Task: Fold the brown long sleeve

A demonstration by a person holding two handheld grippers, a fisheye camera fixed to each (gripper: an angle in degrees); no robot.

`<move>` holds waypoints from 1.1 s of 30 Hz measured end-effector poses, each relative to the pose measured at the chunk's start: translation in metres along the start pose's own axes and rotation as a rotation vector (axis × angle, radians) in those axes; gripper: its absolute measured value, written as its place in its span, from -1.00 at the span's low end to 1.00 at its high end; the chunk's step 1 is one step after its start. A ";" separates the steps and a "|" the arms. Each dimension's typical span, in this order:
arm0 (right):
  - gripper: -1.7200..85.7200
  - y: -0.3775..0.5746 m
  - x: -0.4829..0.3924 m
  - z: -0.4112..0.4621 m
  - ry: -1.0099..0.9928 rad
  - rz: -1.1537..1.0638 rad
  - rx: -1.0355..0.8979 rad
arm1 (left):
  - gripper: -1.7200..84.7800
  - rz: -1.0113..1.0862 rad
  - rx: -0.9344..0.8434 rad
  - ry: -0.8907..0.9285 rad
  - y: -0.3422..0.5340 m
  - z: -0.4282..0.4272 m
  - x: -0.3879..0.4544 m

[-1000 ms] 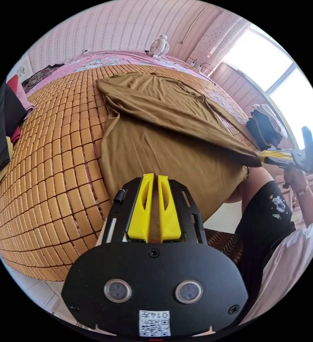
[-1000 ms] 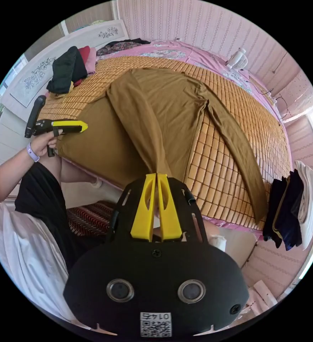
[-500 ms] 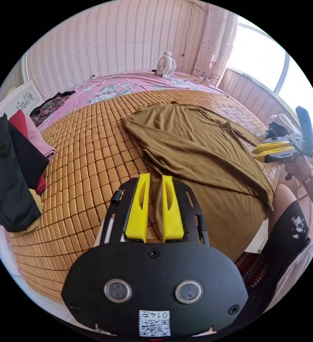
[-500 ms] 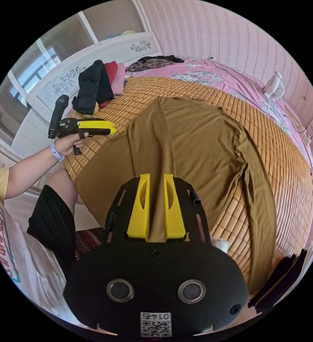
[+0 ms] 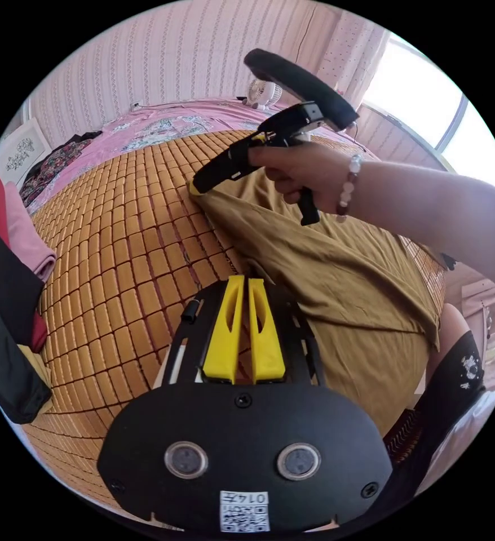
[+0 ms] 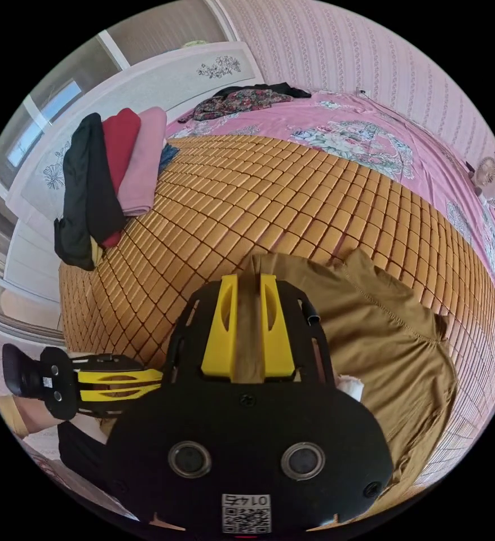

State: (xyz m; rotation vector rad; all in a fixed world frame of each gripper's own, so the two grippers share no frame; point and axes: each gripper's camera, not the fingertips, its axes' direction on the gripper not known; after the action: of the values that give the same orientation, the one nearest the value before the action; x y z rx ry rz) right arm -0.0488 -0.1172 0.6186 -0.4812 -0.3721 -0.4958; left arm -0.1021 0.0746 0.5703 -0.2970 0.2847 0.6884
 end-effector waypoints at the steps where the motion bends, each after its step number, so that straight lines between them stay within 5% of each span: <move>1: -0.91 -0.002 0.001 -0.002 -0.007 -0.017 0.008 | -0.98 -0.015 0.039 0.013 0.001 -0.005 -0.004; 14: -0.85 0.045 0.068 -0.092 -0.151 0.059 0.209 | -0.88 -0.322 0.019 -0.017 -0.001 0.001 -0.049; 18: -0.85 0.177 0.061 -0.146 -0.056 -0.006 0.134 | -0.86 -0.184 0.115 -0.097 0.013 -0.034 0.000; 24: -0.83 0.363 0.047 -0.153 -0.082 0.214 -0.070 | -0.86 0.071 0.043 0.196 0.045 -0.025 0.136; 33: -0.96 0.430 0.043 -0.152 -0.117 0.374 -0.017 | -0.81 0.304 -0.105 0.324 0.048 0.014 0.273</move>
State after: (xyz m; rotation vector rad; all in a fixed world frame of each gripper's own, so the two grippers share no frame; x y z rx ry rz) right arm 0.2487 0.1209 0.3642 -0.5829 -0.3796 -0.1089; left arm 0.0703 0.2724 0.4791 -0.4730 0.6120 0.9573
